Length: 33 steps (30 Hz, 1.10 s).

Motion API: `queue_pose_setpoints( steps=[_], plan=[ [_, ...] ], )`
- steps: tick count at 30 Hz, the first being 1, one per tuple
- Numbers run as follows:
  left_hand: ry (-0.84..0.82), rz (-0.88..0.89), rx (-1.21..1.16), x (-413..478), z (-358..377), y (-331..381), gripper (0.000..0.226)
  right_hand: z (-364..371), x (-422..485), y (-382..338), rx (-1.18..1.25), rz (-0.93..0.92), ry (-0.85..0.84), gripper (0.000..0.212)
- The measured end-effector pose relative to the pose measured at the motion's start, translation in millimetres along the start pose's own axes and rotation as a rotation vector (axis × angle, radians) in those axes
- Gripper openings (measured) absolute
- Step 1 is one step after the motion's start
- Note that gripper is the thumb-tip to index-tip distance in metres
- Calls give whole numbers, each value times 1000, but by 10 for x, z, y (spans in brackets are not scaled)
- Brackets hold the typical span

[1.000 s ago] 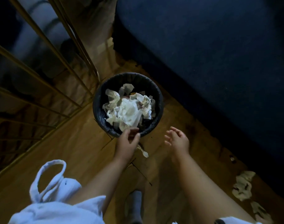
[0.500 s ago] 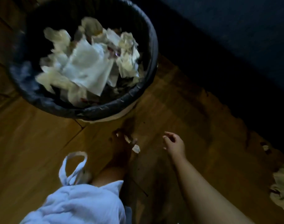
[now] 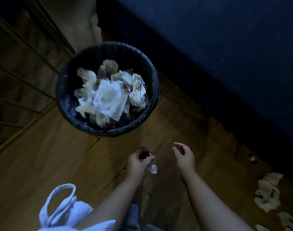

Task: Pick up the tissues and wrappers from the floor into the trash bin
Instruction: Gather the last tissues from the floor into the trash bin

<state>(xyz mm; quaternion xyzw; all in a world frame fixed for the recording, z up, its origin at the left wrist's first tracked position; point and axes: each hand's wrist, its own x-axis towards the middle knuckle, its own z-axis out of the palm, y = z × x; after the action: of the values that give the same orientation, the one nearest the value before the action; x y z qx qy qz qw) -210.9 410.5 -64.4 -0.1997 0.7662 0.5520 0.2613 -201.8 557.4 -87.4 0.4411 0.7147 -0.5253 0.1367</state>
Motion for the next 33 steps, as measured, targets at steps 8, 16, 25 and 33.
queue_pose_setpoints(
  steps=[8,16,25,33],
  plan=[
    [269,177,-308,-496,-815,1362,11,-222,-757,-876,104,-61,-23,20],
    [321,14,-437,82,-1153,1887,29,-112,-872,-1209,175,-96,-56,16],
    [15,94,-25,-547,-708,1726,35,-613,-1253,-1031,222,-82,34,19],
    [-280,125,366,-1408,336,1302,16,-1793,-1708,-238,286,-1,315,21]
  ],
)
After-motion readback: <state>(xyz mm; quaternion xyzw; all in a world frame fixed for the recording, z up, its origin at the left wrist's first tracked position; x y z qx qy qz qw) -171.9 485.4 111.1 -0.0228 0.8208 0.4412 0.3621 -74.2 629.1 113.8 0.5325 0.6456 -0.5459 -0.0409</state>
